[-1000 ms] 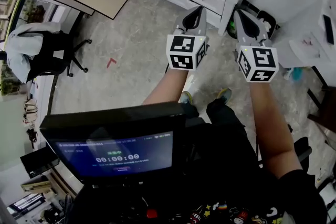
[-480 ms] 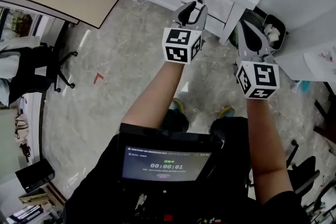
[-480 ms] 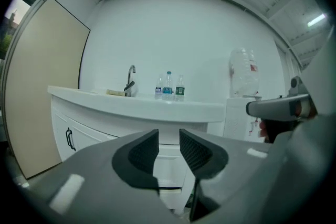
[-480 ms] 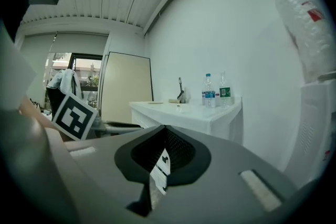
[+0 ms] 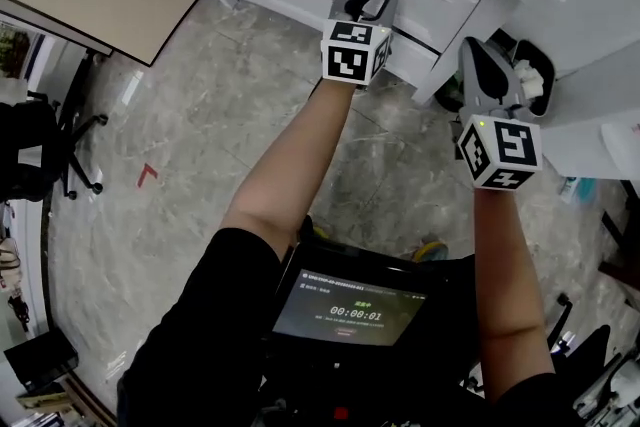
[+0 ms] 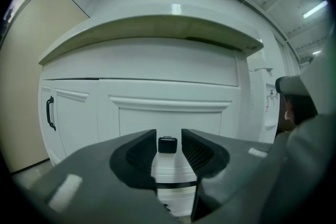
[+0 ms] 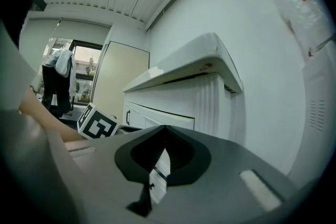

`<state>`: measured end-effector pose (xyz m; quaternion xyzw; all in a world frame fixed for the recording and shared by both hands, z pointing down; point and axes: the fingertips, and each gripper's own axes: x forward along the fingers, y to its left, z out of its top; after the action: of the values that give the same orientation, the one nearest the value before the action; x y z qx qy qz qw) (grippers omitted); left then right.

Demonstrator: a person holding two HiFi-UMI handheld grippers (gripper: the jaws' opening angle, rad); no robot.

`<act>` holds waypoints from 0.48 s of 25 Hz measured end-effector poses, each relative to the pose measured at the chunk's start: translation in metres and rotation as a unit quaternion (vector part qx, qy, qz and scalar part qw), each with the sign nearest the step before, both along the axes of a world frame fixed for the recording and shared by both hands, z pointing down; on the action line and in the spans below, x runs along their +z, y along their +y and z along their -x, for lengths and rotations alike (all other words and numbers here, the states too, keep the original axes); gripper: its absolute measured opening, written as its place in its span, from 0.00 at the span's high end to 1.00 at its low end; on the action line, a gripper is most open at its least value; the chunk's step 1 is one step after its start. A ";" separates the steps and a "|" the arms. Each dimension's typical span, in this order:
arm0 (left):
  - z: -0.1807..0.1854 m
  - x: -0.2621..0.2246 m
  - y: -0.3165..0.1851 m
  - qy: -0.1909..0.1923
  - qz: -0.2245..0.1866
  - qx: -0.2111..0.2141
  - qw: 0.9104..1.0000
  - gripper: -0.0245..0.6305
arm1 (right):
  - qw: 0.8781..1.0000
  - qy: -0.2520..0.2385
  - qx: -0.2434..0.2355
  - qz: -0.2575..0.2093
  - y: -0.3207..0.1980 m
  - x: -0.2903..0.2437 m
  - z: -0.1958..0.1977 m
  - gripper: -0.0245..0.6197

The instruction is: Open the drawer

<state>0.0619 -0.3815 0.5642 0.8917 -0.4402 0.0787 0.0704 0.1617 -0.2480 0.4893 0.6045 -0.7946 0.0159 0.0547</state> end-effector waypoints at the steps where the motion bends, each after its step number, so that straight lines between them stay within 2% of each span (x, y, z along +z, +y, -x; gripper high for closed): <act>1: -0.001 0.007 -0.006 0.003 -0.003 -0.001 1.000 0.75 | 1.000 0.000 0.004 -0.002 -0.005 0.009 -0.001 0.93; 5: -0.004 0.015 -0.015 0.030 -0.032 0.010 0.999 0.74 | 1.000 0.000 0.021 -0.006 -0.032 0.041 0.000 0.93; 8: -0.001 0.016 -0.015 0.049 -0.038 0.014 0.998 0.74 | 1.000 0.003 0.025 -0.005 -0.049 0.062 0.008 0.93; 12: -0.010 0.020 -0.014 0.044 -0.044 0.038 0.997 0.71 | 1.000 0.002 0.030 -0.005 -0.060 0.077 0.017 0.93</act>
<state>0.0717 -0.3957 0.5838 0.9127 -0.4054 0.0223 0.0473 0.1452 -0.3076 0.5662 0.6284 -0.7760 0.0126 0.0525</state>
